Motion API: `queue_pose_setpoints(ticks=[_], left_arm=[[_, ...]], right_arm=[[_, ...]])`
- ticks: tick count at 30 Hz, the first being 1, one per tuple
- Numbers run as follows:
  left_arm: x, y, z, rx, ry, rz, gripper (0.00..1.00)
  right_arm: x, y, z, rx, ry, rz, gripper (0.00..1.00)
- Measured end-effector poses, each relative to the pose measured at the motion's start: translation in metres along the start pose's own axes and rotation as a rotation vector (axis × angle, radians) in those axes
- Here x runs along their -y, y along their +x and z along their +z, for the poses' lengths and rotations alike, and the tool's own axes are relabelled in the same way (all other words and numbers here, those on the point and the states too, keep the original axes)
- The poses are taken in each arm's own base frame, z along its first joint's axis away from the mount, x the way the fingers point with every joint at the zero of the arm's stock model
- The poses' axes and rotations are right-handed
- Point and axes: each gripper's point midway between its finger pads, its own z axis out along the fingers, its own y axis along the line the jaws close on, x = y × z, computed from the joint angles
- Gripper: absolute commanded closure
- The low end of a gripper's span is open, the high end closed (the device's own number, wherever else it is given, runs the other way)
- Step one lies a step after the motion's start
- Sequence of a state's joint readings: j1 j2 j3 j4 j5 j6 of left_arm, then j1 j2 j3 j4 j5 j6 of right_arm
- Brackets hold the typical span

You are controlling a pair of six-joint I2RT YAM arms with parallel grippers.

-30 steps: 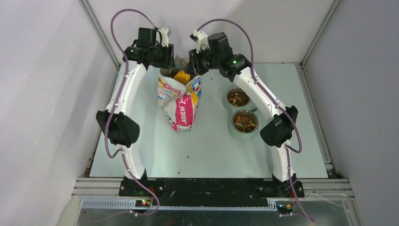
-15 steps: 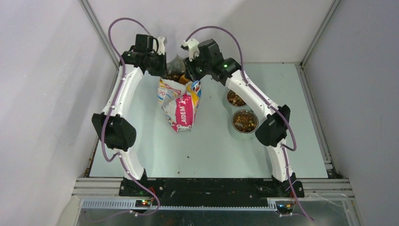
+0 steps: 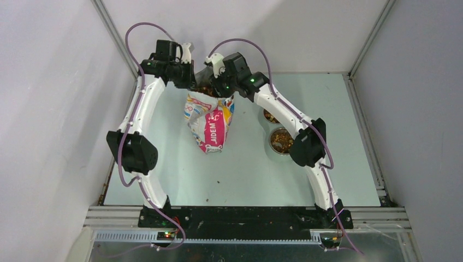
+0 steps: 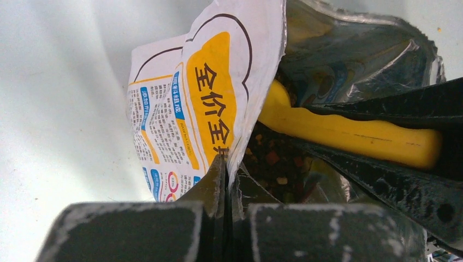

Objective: Serve the pet food

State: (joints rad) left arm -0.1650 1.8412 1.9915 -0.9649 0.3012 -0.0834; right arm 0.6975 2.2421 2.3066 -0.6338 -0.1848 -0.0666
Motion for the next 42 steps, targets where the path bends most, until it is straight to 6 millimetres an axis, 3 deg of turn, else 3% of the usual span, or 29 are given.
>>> queue_pose_setpoints(ticks=[6, 18, 28, 42], left_arm=[[0.004, 0.000, 0.002, 0.000, 0.021, -0.014, 1.00], [0.008, -0.002, 0.005, 0.006, 0.044, -0.007, 1.00], [0.009, -0.006, 0.015, 0.009, 0.059, 0.056, 1.00], [0.000, -0.006, 0.007, -0.019, 0.023, 0.166, 1.00]], right_arm=[[-0.011, 0.014, 0.005, -0.030, -0.070, -0.065, 1.00], [-0.011, 0.018, -0.006, -0.045, -0.198, -0.027, 1.00], [-0.002, 0.016, -0.019, -0.049, -0.373, 0.300, 1.00], [0.016, -0.018, -0.042, 0.005, -0.490, 0.646, 1.00]])
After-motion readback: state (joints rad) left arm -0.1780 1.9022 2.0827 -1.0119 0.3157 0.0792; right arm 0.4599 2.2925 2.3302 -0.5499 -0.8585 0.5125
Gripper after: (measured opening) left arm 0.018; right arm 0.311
